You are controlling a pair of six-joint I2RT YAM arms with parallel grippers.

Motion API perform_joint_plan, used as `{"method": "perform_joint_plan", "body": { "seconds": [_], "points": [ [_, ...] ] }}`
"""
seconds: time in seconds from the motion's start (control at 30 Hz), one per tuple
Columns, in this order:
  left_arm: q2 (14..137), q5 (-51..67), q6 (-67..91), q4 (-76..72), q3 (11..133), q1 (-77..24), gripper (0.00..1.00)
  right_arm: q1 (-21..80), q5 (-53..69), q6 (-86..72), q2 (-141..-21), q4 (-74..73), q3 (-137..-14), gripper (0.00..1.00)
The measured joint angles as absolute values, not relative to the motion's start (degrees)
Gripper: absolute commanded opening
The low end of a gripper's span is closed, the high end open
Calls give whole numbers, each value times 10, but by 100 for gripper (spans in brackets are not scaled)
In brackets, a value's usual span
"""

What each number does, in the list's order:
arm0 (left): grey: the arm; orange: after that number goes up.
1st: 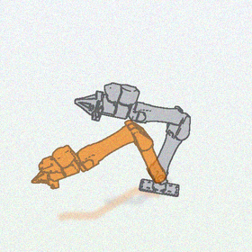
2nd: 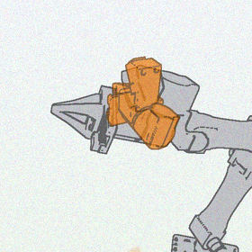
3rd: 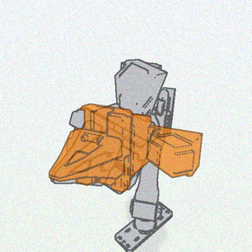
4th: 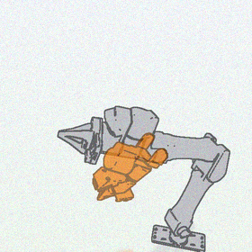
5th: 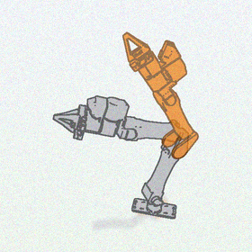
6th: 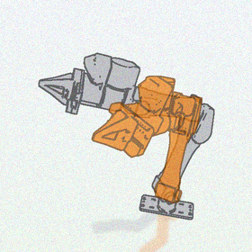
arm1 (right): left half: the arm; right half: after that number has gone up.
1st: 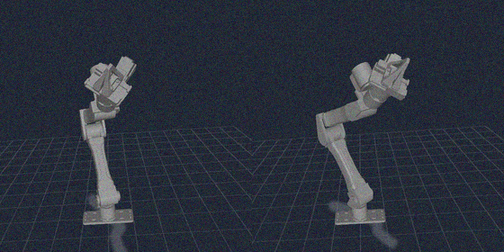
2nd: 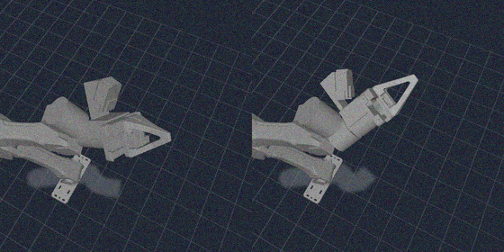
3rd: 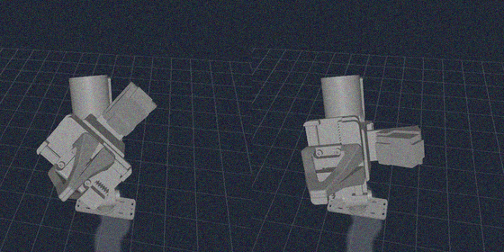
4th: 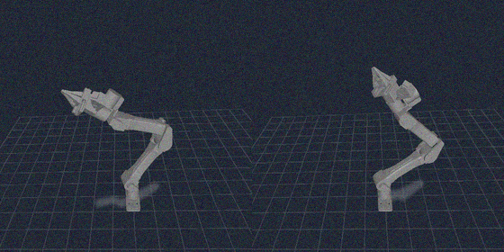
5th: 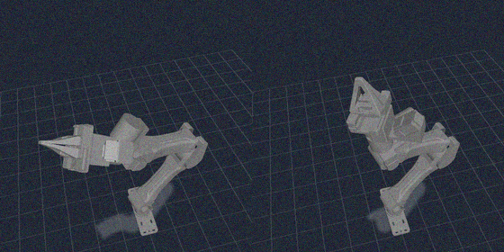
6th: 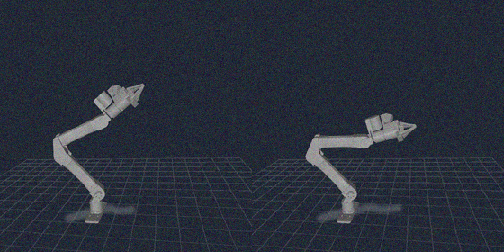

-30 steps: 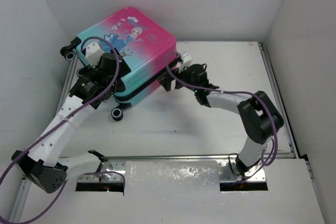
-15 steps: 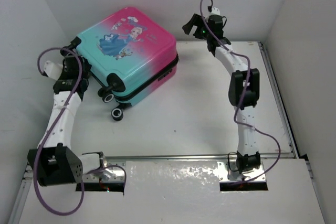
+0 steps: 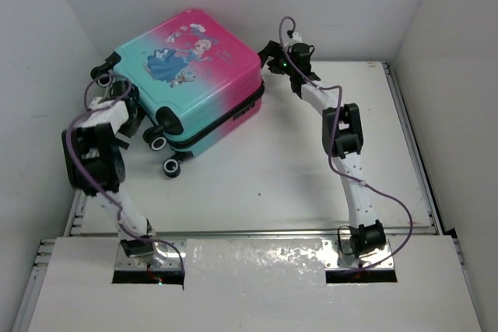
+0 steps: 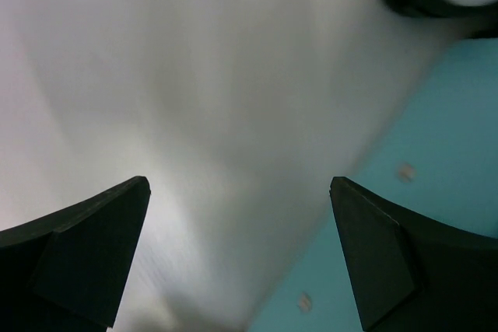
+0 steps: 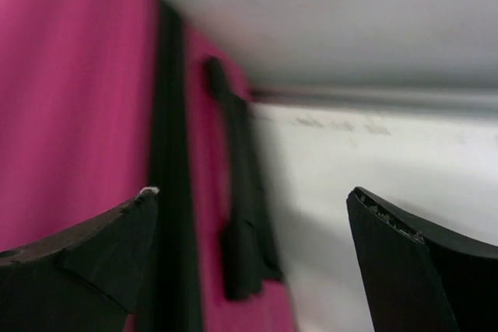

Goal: Pack the luggage

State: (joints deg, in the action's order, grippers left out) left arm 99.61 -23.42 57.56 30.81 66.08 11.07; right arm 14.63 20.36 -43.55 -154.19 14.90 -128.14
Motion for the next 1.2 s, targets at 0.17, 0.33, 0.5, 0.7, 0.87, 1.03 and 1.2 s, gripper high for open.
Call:
{"method": "perform_joint_plan", "body": {
  "seconds": [0.17, 0.33, 0.5, 0.7, 0.87, 1.03, 1.2],
  "points": [
    [1187, -193, 402, 375, 900, 139, 100, 145, 267, -444, -1513, 273, -1206, 97],
    [1242, -142, 325, 315, 966, 136, 100, 145, 253, -445, -1358, 379, -909, 99],
    [1308, -88, 250, 284, 1060, 94, 100, 156, 173, -381, -1145, 404, -624, 99],
    [1348, -20, 178, 263, 1123, 29, 100, 181, 82, -350, -941, 403, -380, 99],
    [1345, -41, 203, 279, 1125, -7, 100, 205, 7, -304, -822, 308, -316, 99],
    [1312, -137, 327, 371, 1119, 6, 100, 232, -53, -271, -751, 207, -314, 99],
    [1211, -150, 411, 415, 1037, 69, 100, 290, -59, -266, -635, 111, -307, 99]
  ]
}}
